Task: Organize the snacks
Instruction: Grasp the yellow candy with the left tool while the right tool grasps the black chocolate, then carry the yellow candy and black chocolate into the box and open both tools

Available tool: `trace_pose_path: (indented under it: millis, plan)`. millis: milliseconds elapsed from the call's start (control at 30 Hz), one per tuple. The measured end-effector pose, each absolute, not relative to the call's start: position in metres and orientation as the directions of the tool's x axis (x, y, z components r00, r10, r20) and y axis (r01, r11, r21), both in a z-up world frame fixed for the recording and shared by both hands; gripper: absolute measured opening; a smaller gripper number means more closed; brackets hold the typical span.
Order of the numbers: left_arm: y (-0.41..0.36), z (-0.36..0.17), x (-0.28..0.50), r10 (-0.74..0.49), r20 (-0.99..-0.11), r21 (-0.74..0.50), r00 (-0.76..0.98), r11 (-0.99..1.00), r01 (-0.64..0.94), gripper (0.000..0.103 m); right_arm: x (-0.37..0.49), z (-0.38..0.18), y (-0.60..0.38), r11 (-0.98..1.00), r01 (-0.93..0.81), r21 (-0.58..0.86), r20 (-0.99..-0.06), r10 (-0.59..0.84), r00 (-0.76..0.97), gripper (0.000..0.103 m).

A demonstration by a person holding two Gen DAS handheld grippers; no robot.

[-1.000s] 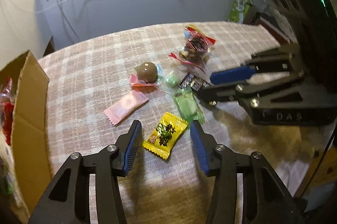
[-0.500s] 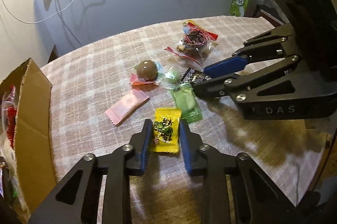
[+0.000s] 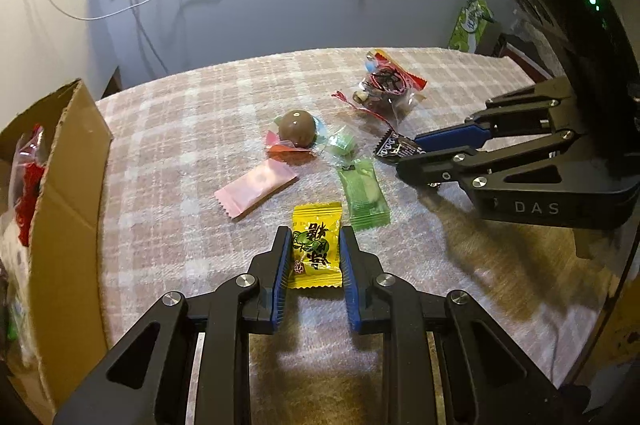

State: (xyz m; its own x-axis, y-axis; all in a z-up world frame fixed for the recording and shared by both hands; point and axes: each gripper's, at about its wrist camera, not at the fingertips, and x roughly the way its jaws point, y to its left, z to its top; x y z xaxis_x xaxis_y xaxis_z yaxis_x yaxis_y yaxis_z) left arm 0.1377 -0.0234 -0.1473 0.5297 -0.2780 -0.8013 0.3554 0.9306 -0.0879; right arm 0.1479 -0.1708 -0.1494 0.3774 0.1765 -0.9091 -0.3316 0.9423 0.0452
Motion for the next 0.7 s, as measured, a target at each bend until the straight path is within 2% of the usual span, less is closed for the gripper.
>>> trace_pose_path:
  millis: [300,700]
  plan:
    - [-0.013,-0.117,0.118,-0.296,-0.754,-0.102,0.586,0.935,0.341,0.022,0.138,-0.126,-0.181,0.949,-0.296,0.105,-0.877,0.229,0.423,0.024]
    - [0.018,-0.08,0.09,-0.276,-0.696,-0.101,0.663,0.952,0.29,0.022,0.123,-0.078,-0.161,0.941,-0.32,0.109,-0.831,0.263,0.49,0.024]
